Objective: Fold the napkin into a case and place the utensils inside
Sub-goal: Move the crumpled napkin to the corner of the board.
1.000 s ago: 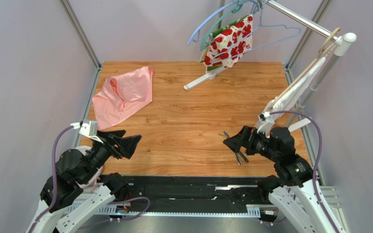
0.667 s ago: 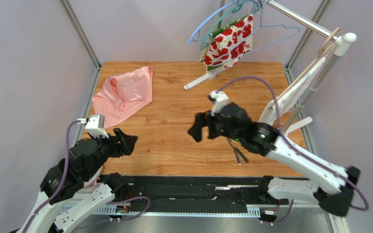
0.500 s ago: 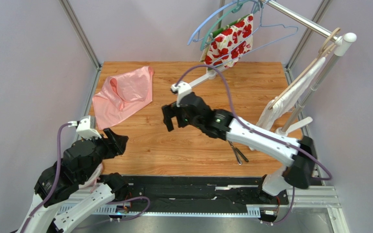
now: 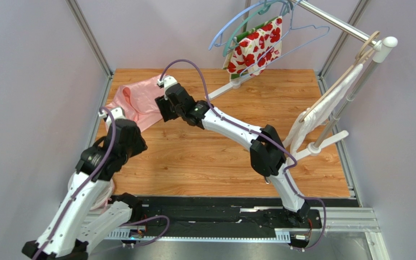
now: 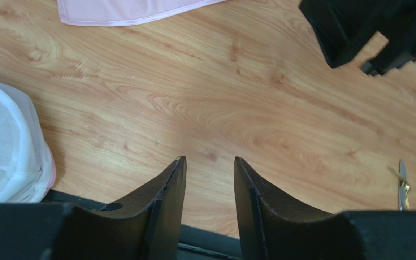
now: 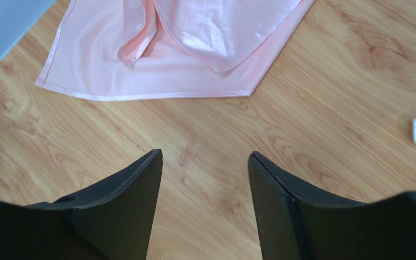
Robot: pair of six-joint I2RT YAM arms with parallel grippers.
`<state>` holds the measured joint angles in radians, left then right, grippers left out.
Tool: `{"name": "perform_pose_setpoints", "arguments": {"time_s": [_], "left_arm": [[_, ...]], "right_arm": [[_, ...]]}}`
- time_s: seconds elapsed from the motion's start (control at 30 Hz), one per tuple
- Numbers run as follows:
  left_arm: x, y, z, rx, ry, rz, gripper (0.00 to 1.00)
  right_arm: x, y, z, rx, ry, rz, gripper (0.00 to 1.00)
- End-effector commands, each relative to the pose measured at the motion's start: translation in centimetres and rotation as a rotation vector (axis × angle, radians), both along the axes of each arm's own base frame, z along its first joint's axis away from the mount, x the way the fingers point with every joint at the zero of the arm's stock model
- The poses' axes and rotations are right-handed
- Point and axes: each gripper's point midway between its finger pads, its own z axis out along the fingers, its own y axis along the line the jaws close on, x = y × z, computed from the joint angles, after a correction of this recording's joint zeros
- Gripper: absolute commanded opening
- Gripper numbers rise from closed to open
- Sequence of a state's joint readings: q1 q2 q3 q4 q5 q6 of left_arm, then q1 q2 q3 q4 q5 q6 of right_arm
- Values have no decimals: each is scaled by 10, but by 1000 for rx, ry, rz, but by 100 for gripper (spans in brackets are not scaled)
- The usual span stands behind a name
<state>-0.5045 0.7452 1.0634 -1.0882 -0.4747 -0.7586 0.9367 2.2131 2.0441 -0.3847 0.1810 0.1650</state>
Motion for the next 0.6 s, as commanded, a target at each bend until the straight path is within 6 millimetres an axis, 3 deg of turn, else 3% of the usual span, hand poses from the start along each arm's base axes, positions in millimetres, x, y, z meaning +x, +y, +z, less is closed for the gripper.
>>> {"name": "perform_pose_setpoints", "arguments": {"time_s": [0.0,0.07,0.1,0.17,0.2,0.23,0.27,0.3,0.33,0.4,0.5,0.53,0.57], "left_arm": [[41,-15,16,-156,-48,-67,45],[54,-6,18,-160,-64,-24,46],[58,-6,19,-173,-70,-26,46],[69,-4,18,-212,-71,-12,47],[72,-2,17,-221,-71,-3,47],[75,0,15,-228,-67,6,47],[79,5,14,-249,-76,34,47],[81,7,13,-264,-82,40,46],[82,4,13,-288,-89,26,46],[86,7,10,-319,-104,42,46],[85,3,4,-339,-96,28,46],[85,3,2,-338,-91,31,46],[84,3,0,-336,-90,28,46]], "right_arm": [[19,29,1,154,76,53,57],[29,36,2,212,98,79,56],[34,39,-19,206,126,75,55],[45,44,-28,263,169,83,48],[50,49,-21,296,165,88,46],[55,52,-40,295,189,83,45],[57,58,-41,326,199,93,40],[60,63,-36,354,190,104,35],[63,65,-51,358,206,99,33],[67,72,-50,406,204,104,24],[76,75,-65,443,228,83,21],[80,76,-58,462,220,79,20],[82,77,-69,461,227,75,18]]}}
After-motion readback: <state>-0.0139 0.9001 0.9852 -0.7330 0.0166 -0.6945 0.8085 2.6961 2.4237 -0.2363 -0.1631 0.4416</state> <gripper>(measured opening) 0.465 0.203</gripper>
